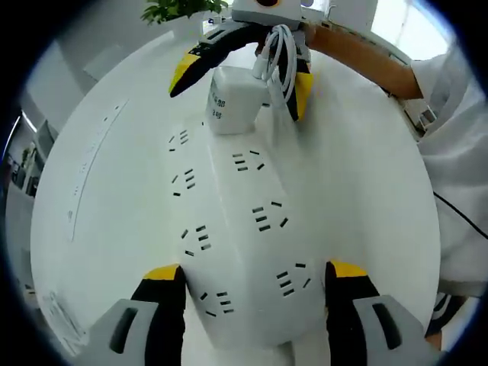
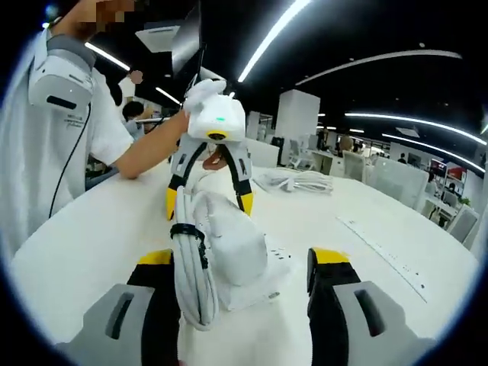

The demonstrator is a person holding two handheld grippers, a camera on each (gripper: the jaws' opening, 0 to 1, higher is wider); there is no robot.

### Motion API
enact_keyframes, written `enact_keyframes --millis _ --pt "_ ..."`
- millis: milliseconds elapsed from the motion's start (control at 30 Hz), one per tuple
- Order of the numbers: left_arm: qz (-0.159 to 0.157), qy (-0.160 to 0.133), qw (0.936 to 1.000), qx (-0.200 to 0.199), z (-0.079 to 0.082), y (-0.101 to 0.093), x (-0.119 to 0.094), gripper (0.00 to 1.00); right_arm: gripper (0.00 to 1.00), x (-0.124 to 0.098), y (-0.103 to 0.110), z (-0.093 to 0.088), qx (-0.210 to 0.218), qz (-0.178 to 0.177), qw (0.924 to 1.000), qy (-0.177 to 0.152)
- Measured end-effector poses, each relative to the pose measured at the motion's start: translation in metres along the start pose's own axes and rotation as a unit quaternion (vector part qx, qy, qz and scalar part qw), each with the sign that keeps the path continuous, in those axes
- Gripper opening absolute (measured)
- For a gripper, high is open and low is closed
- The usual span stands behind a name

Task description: Straighten the power strip on the desk, plug the charger into it

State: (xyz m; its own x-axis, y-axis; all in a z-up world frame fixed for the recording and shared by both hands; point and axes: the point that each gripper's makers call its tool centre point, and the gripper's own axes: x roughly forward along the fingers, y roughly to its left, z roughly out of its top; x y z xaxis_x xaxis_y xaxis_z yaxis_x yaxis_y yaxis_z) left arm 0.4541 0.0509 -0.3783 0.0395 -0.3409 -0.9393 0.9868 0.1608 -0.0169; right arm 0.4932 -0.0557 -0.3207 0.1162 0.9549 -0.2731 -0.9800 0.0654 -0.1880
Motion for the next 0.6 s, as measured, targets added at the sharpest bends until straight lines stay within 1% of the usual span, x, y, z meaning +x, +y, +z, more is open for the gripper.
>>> enact_keyframes --millis 67,100,167,267,300,367,400,500,600 --pt "0.000 0.000 1.0000 0.000 0.000 0.000 0.000 0.75 0.52 0.003 0.003 0.005 0.007 0.021 0.9997 -0.013" --pt "0.000 0.000 1.0000 0.000 0.000 0.000 0.000 0.76 0.51 0.004 0.002 0.005 0.008 0.021 0.9996 -0.014" --pt "0.000 0.000 1.0000 0.000 0.000 0.000 0.000 0.75 0.51 0.006 0.000 0.005 0.007 0.022 0.9996 -0.015" --pt "0.000 0.000 1.0000 0.000 0.000 0.000 0.000 0.76 0.46 0.007 -0.001 0.002 0.013 0.030 0.9994 -0.011" --pt "0.000 0.000 1.0000 0.000 0.000 0.000 0.000 0.76 0.43 0.007 0.001 0.003 0.016 0.035 0.9992 -0.012" --pt "0.000 0.000 1.0000 0.000 -0.001 0.001 0.000 0.76 0.35 0.007 0.008 0.004 0.015 0.059 0.9980 -0.016" --pt "0.000 0.000 1.0000 0.000 -0.001 0.001 0.000 0.76 0.35 0.008 0.006 0.003 0.006 0.051 0.9986 -0.014" --pt "0.000 0.000 1.0000 0.000 -0.001 0.001 0.000 0.76 0.35 0.008 0.009 0.005 0.012 0.056 0.9983 -0.015" --pt "0.000 0.000 1.0000 0.000 -0.001 0.001 0.000 0.75 0.34 0.010 0.013 0.008 0.001 0.058 0.9982 -0.013"
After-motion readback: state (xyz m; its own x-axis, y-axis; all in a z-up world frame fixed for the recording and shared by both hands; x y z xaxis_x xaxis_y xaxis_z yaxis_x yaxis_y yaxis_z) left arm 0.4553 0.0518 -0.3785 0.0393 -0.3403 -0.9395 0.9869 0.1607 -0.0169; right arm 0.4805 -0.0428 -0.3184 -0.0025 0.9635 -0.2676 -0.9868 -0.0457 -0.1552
